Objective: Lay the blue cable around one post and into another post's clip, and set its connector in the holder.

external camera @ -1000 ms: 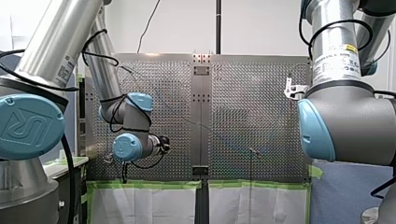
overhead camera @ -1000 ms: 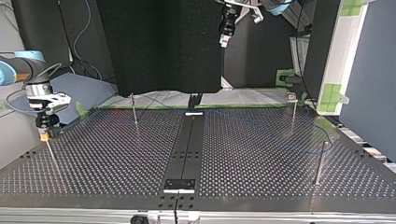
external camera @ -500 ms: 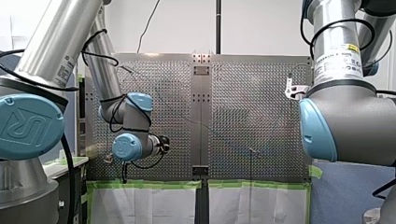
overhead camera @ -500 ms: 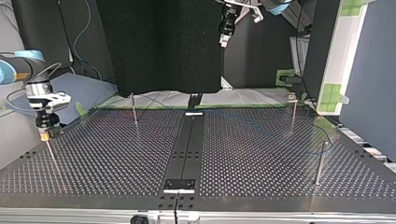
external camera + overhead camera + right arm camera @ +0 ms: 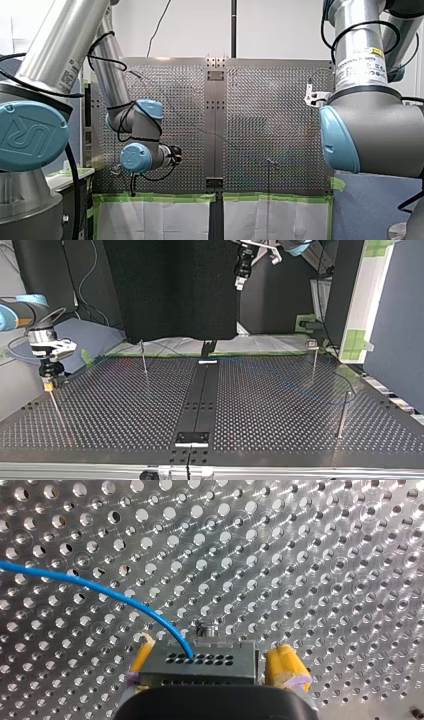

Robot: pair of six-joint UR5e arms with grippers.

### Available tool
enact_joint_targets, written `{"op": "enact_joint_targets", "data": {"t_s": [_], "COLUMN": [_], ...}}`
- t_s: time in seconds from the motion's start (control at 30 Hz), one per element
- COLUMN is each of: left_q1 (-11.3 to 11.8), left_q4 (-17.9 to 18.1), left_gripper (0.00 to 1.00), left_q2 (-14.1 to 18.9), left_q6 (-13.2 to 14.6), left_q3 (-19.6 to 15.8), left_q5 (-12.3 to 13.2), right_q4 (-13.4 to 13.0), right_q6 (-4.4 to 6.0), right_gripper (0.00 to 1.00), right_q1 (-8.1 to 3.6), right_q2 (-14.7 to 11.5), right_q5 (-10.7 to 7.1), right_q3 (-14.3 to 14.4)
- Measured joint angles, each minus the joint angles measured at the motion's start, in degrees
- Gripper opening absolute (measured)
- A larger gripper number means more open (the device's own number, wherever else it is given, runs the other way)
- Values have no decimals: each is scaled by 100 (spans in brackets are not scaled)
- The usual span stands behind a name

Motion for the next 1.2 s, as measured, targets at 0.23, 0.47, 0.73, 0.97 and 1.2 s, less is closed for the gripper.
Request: {"op": "enact_joint_targets", "data": {"t_s": [0.23,0.47,0.73,0.97,1.2], "left_q1": [-2,-7,-10,-32,-39], "left_q4": [-1,12,25,-103,-399], "left_gripper": [100,100,100,100,100], "left_q2": [5,1,2,4,9], "left_q6": [-1,-6,-70,-95,-82], "left_q3": [1,1,2,0,-2], "left_q5": [0,31,44,44,14], "right_q4": [0,0,0,0,0], "right_q6": [0,0,0,0,0], "right_gripper": [91,91,91,91,91], "right_q1": [0,0,0,0,0], "right_q2": [0,0,0,0,0], "right_q5": [0,0,0,0,0], "right_q3": [0,0,0,1,0]}}
